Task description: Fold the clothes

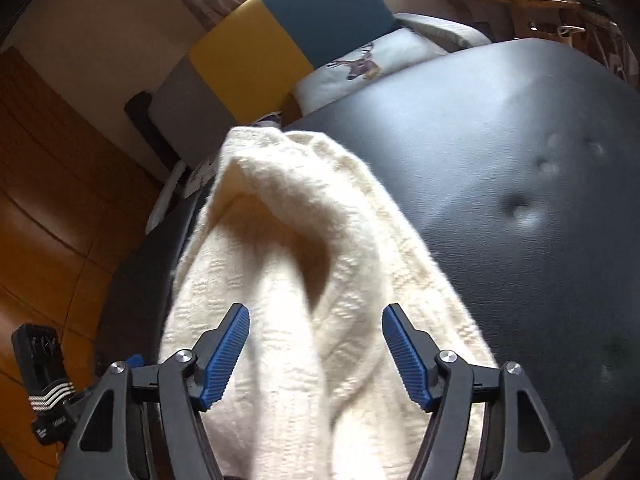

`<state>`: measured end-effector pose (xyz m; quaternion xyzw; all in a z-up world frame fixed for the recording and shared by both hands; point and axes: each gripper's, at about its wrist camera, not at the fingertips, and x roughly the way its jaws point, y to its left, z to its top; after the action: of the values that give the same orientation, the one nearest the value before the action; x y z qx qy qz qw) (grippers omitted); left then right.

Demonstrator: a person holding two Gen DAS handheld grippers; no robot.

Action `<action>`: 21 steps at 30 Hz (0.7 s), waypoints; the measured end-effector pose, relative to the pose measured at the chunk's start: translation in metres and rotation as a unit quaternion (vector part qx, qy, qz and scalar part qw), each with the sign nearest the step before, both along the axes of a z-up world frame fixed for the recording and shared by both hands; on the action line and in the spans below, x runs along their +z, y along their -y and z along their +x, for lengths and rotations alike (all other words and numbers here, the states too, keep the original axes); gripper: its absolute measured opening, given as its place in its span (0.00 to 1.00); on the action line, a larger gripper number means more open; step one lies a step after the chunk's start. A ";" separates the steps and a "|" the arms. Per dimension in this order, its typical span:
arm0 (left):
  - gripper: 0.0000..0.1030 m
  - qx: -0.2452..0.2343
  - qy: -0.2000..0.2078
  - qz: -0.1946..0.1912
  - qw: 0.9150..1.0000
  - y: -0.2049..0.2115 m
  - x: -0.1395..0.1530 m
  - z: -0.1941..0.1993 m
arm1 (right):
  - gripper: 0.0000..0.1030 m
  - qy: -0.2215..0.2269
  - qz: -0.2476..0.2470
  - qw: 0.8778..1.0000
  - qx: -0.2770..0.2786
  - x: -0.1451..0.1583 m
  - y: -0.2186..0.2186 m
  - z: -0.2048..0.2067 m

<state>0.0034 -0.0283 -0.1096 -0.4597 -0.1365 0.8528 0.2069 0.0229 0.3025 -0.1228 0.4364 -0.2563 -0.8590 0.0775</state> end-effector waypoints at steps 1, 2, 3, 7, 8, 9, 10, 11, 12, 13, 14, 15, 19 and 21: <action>1.00 -0.010 0.001 -0.003 1.000 -0.002 -0.002 0.002 | 0.65 0.001 0.011 1.000 -0.010 0.000 -0.005 0.001; 1.00 -0.022 -0.001 -0.013 1.000 -0.007 -0.004 0.004 | 0.62 0.000 0.021 1.000 -0.012 0.001 -0.008 0.002; 1.00 -0.030 -0.006 -0.025 0.999 -0.011 -0.003 0.005 | 0.54 0.003 0.031 0.999 -0.012 0.001 -0.009 0.003; 1.00 -0.061 -0.041 -0.041 0.996 -0.032 0.006 0.014 | 0.36 0.016 0.040 0.999 -0.006 -0.006 -0.017 0.006; 1.00 -0.066 -0.047 -0.049 0.995 -0.038 0.008 0.014 | 0.35 0.019 0.044 0.999 0.000 -0.009 -0.016 0.007; 1.00 -0.072 -0.053 -0.057 0.994 -0.045 0.010 0.014 | 0.34 0.022 0.050 0.998 0.005 -0.013 -0.015 0.008; 1.00 -0.084 -0.054 -0.063 0.993 -0.053 0.009 0.013 | 0.34 0.024 0.053 0.998 0.011 -0.016 -0.014 0.010; 1.00 -0.096 -0.055 -0.069 0.991 -0.061 0.009 0.011 | 0.34 0.025 0.055 0.998 0.014 -0.019 -0.012 0.011; 1.00 -0.104 -0.055 -0.075 0.990 -0.067 0.007 0.010 | 0.34 0.026 0.056 0.998 0.017 -0.021 -0.011 0.013; 1.00 -0.112 -0.053 -0.081 0.989 -0.074 0.005 0.008 | 0.35 0.026 0.049 0.998 0.016 -0.022 -0.013 0.015; 1.00 -0.126 -0.048 -0.082 0.987 -0.079 0.001 0.008 | 0.35 0.027 0.042 0.999 0.015 -0.023 -0.014 0.017; 1.00 -0.140 -0.041 -0.082 0.986 -0.085 -0.003 0.008 | 0.35 0.029 0.030 0.999 0.012 -0.025 -0.017 0.018; 1.00 -0.157 -0.006 -0.080 0.984 -0.093 -0.024 0.007 | 0.36 0.024 0.007 1.000 0.009 -0.029 -0.021 0.023; 1.00 -0.155 0.007 -0.079 0.985 -0.092 -0.033 0.006 | 0.36 0.016 -0.001 1.000 0.020 -0.028 -0.020 0.027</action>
<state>0.0095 0.0641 -0.1431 -0.4957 0.0025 0.8154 0.2989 0.0500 0.3220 -0.1509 0.4548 -0.2494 -0.8501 0.0912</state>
